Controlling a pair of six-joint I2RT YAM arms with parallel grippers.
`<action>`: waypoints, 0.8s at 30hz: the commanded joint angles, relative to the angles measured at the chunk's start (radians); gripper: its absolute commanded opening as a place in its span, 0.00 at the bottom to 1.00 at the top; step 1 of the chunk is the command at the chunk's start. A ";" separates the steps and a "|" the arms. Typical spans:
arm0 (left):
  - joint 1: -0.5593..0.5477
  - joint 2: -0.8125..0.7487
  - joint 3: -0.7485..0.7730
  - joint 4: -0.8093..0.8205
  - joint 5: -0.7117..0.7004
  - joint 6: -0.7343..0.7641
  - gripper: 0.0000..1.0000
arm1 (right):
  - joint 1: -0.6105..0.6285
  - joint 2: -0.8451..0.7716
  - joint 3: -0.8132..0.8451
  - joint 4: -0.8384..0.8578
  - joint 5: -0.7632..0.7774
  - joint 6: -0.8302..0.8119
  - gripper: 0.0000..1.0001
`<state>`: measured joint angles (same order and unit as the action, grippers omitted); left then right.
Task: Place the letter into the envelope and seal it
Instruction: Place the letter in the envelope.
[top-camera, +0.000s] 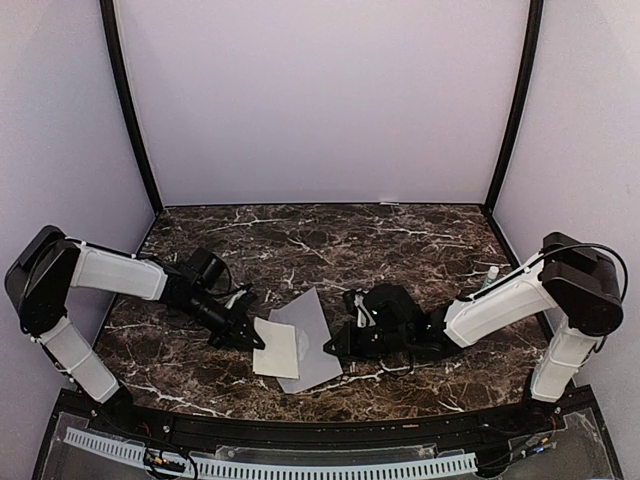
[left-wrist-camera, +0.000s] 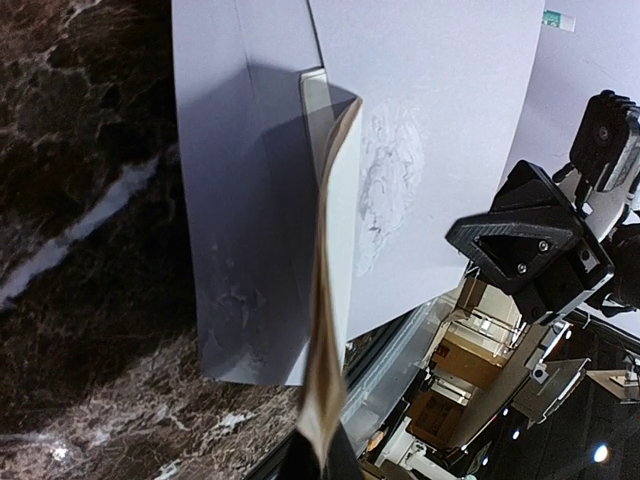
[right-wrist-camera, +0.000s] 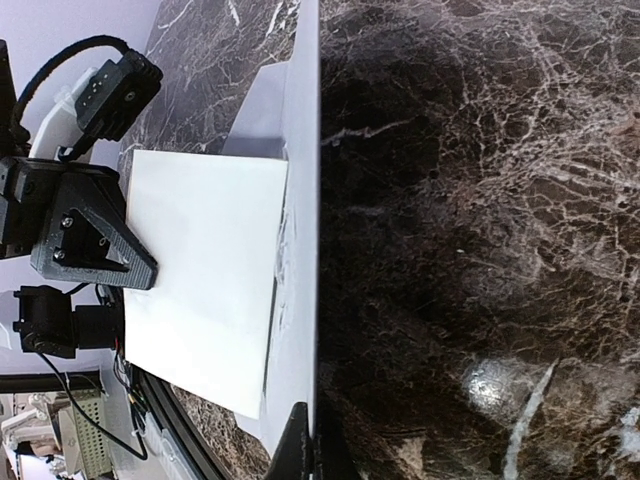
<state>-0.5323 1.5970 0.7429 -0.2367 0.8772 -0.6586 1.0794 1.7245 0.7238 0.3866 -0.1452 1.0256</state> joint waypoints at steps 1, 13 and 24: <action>-0.005 0.018 -0.030 0.022 -0.006 0.002 0.00 | -0.002 0.014 0.021 -0.031 0.010 -0.018 0.00; -0.005 0.014 -0.044 0.009 -0.058 -0.006 0.00 | -0.002 0.008 0.022 -0.051 0.022 -0.023 0.00; -0.005 0.008 -0.067 0.047 -0.052 -0.035 0.00 | -0.002 0.010 0.030 -0.061 0.022 -0.033 0.00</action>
<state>-0.5327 1.6264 0.6853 -0.2096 0.8211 -0.6827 1.0794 1.7245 0.7338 0.3397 -0.1341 1.0122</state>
